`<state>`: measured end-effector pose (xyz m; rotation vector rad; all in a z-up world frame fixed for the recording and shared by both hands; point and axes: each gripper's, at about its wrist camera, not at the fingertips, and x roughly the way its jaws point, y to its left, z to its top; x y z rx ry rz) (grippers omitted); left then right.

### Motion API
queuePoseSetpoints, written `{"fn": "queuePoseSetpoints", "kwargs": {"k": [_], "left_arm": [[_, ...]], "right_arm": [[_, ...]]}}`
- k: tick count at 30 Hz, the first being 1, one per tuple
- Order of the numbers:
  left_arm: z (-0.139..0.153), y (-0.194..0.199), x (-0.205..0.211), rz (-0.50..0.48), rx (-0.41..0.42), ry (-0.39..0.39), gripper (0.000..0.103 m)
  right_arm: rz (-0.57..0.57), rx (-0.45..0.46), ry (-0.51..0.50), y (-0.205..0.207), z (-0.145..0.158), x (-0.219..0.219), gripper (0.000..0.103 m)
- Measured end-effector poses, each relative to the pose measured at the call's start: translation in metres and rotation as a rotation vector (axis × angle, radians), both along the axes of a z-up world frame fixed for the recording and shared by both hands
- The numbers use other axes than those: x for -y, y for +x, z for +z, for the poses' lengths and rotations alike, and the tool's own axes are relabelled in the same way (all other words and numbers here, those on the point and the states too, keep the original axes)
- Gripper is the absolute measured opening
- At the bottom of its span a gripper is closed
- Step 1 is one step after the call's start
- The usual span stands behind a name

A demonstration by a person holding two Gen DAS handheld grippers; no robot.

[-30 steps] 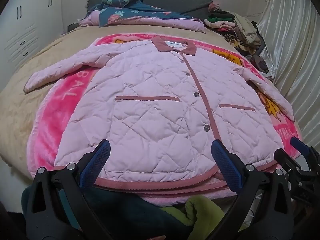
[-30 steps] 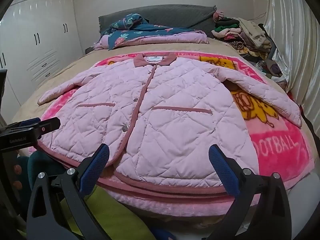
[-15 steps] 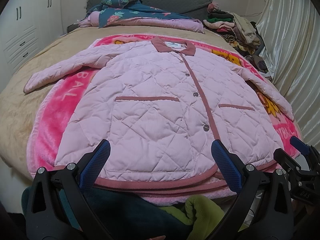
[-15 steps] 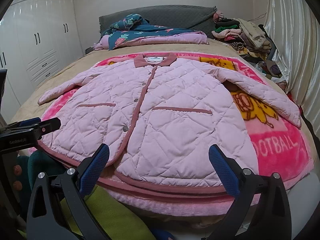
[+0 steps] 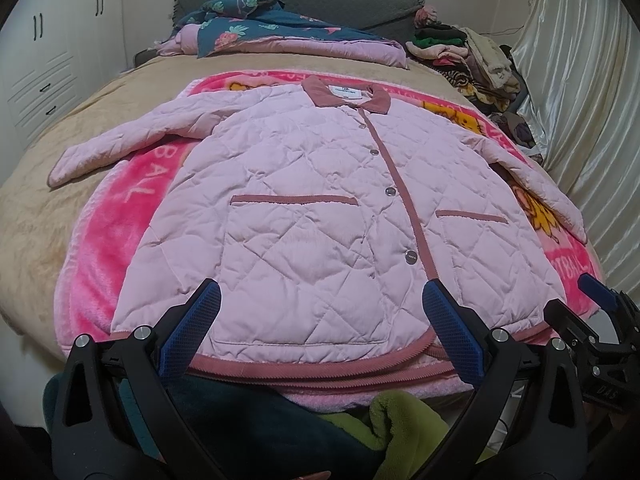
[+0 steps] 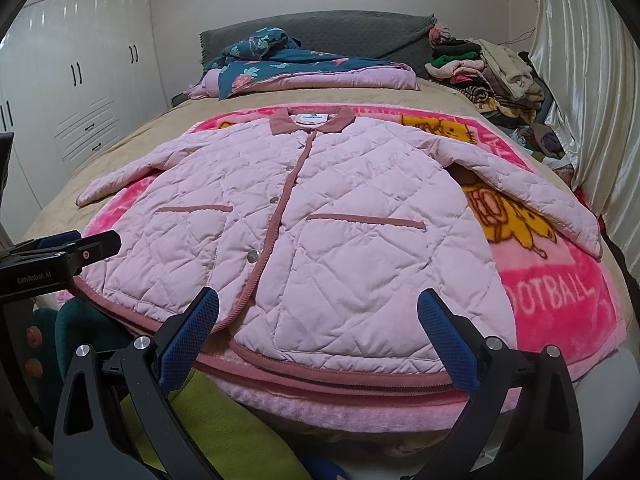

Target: Fold large clothes

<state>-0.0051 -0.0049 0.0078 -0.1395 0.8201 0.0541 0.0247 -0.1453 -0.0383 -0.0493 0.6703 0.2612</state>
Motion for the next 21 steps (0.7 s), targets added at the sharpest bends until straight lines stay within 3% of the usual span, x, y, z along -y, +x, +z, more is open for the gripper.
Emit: {"fn": "queuePoseSetpoints", "kwargs": {"k": [21], "left_arm": [[-0.0003,-0.0005,-0.0001,0.001,0.001,-0.003,0.095]], "right_arm": [[0.001,-0.001,0.004,0.0001,-0.0005,0.0008,0.099]]}}
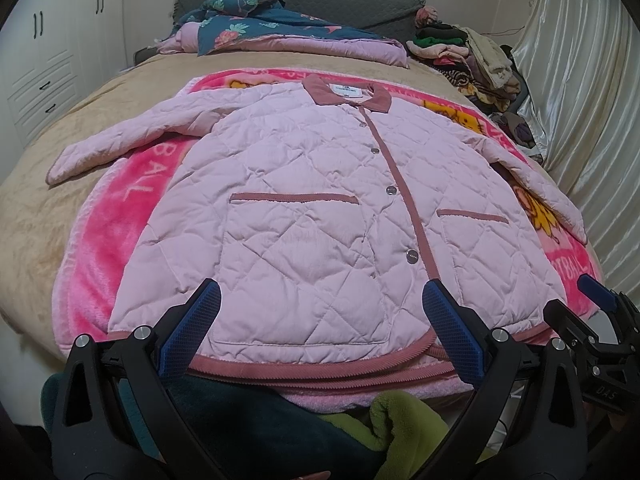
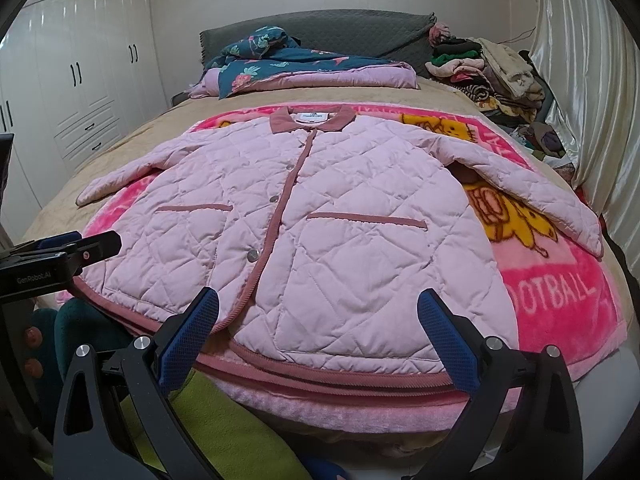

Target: Fold large clothes

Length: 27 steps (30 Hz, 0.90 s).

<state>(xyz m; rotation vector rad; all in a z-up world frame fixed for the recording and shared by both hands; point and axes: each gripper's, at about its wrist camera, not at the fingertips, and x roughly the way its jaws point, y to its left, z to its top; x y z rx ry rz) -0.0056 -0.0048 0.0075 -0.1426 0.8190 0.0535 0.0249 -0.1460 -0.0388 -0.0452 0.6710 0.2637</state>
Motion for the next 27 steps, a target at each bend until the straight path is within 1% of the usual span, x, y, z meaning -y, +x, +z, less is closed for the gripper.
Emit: {"fn": "queuePoseSetpoints", "kwargs": {"k": [6,12,18,21,25,27], "left_arm": [[0.0,0.0,0.001,0.002,-0.002,0.003,0.095],[0.004,0.007,0.005,0.019,-0.006,0.005,0.095],[0.004,0.031,0.0,0.029,-0.014,0.001,0.095],[0.01,0.042,0.001,0.029,-0.001,0.023,0.095],[0.017,0.058,0.001,0.028,0.007,0.014,0.095],[0.02,0.066,0.002,0.03,0.016,0.023,0.095]], "right_arm": [[0.004,-0.004,0.003,0.002,-0.001,-0.001,0.099],[0.024,-0.013,0.006,0.015,0.002,-0.005,0.099],[0.029,-0.008,0.006,0.032,0.008,-0.005,0.099],[0.029,0.002,0.015,0.042,0.012,-0.003,0.099],[0.018,0.012,0.02,0.055,0.017,0.001,0.099],[0.012,0.023,0.028,0.06,0.021,0.003,0.099]]}}
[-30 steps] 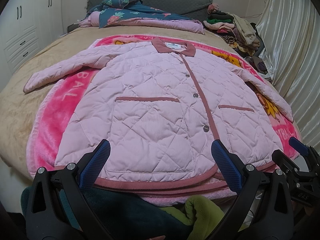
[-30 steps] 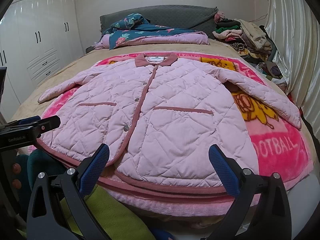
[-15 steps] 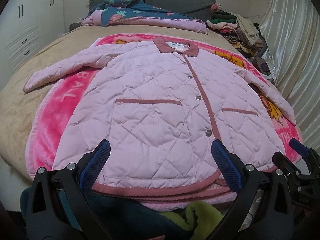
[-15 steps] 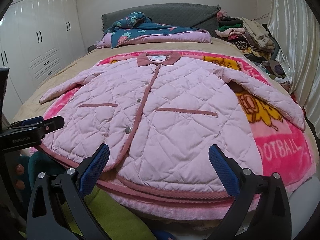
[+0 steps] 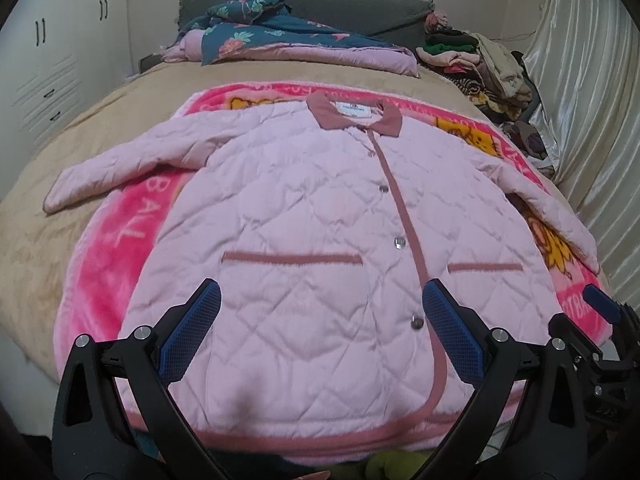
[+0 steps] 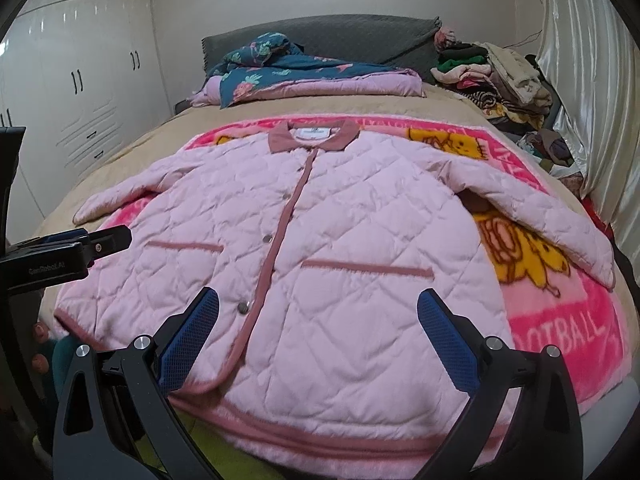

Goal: Fold large clothes
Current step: 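Lower the right tool onto a jacket sleeve cuff and grasp it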

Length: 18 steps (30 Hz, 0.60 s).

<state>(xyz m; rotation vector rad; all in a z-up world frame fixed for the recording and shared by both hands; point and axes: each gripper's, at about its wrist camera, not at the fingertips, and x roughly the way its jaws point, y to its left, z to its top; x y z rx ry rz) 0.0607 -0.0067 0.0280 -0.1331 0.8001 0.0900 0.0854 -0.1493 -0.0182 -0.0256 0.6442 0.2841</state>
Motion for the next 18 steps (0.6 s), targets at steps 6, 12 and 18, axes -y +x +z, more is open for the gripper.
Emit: {"fn": "queuePoseSetpoints", "kwargs": {"k": [6,12,18], "left_arm": [[0.01,0.021,0.005,-0.01,0.009,-0.001,0.095],[0.016,0.042,0.013,-0.028,0.012,-0.001,0.095],[0.02,0.064,0.024,-0.044,0.012,0.002,0.095]], "right_arm": [[-0.023,0.007,0.005,0.02,0.007,0.008,0.099],[-0.045,0.013,0.032,0.043,0.017,0.017,0.099],[-0.064,0.013,0.043,0.065,0.025,0.023,0.099]]}}
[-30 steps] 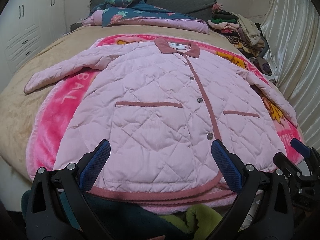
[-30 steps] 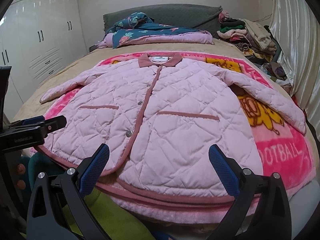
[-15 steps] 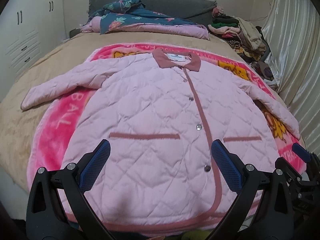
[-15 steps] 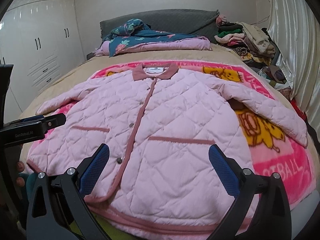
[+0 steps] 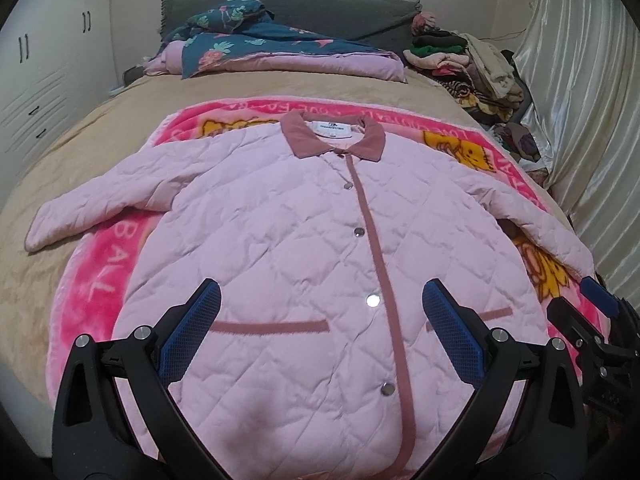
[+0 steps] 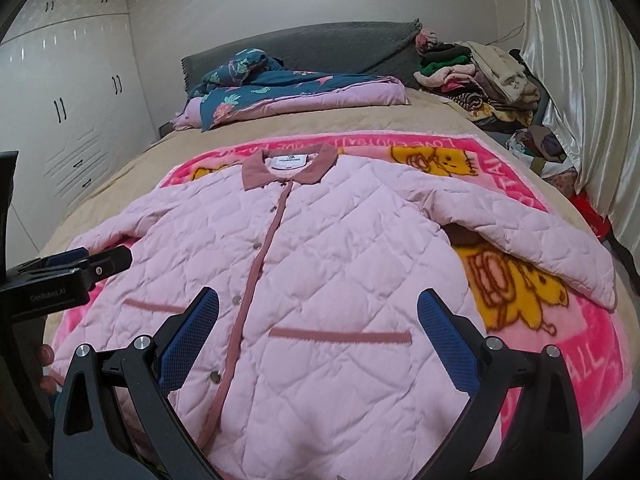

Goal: Fold large clothes
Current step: 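Lower the right tool onto a jacket sleeve cuff and grasp it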

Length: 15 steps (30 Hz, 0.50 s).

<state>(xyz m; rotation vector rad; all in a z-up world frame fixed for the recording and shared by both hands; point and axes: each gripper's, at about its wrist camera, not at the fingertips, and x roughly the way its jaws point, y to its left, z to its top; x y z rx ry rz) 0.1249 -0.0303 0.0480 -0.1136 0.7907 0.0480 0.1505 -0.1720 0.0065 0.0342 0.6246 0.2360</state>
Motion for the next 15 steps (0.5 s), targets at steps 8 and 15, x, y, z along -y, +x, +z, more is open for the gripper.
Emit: {"fn": "queuePoseSetpoints", "kwargs": {"k": [8,15], "left_arm": [[0.001,0.029,0.008,-0.003,0.001,-0.003,0.095],[-0.01,0.062,0.016,-0.002,-0.027,-0.023,0.095]], "right_arm": [[-0.048,-0.01,0.03,0.035,0.001,0.018,0.099],[-0.127,-0.037,0.052,0.069,-0.008,0.042,0.099]]}}
